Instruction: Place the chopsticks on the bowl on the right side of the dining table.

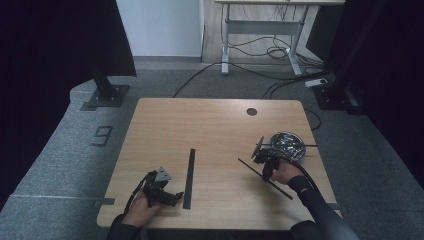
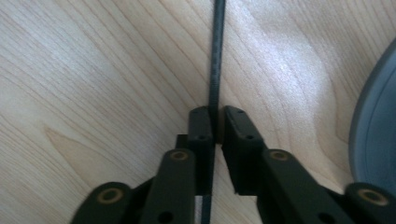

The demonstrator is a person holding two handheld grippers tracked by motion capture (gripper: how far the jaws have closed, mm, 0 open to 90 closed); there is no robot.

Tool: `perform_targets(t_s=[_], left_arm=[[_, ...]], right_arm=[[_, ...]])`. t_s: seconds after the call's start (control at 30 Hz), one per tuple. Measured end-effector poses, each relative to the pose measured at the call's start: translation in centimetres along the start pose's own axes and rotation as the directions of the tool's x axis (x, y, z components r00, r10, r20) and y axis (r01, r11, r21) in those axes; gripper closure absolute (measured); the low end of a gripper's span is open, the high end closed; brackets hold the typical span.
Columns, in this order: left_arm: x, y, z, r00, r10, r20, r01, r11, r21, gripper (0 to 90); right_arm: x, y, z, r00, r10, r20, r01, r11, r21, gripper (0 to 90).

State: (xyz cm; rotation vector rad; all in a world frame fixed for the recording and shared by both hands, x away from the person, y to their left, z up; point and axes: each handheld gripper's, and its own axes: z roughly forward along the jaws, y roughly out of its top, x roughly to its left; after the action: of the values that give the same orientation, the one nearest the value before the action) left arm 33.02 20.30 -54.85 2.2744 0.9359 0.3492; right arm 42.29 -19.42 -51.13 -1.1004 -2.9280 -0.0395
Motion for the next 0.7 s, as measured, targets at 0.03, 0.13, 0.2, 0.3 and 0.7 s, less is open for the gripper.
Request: perform_targets(t_s=[0.03, 0.13, 0.2, 0.3, 0.7], left_arm=[[0.00, 0.00, 0.00, 1.0000, 0.000, 0.000, 0.000, 1.0000, 0.000, 0.0], [0.00, 0.00, 0.00, 1.0000, 0.000, 0.000, 0.000, 1.0000, 0.000, 0.0], [0.02, 0.00, -0.01, 1.0000, 0.003, 0.000, -0.003, 1.0000, 0.002, 0.0], [-0.01, 0.00, 0.00, 1.0000, -0.002, 0.000, 0.002, 1.0000, -0.001, 0.0], [0.00, 0.00, 0.01, 1.0000, -0.002, 0.000, 0.002, 1.0000, -0.001, 0.0]], right_arm=[[0.02, 0.02, 0.00, 1.0000, -0.003, -0.004, 0.003, 1.000, 0.003, 84.9], [-0.08, 0.02, 0.02, 0.9999, 0.000, -0.010, 0.000, 1.000, 0.002, 85.2], [-0.17, 0.03, 0.01, 0.9999, 0.003, -0.015, -0.003, 1.000, 0.004, 85.3], [-0.28, 0.04, 0.02, 0.9997, 0.006, -0.023, -0.006, 1.000, 0.004, 85.6], [-0.41, -0.50, -0.15, 0.9996, 0.025, -0.016, -0.025, 1.000, 0.001, 85.9]])
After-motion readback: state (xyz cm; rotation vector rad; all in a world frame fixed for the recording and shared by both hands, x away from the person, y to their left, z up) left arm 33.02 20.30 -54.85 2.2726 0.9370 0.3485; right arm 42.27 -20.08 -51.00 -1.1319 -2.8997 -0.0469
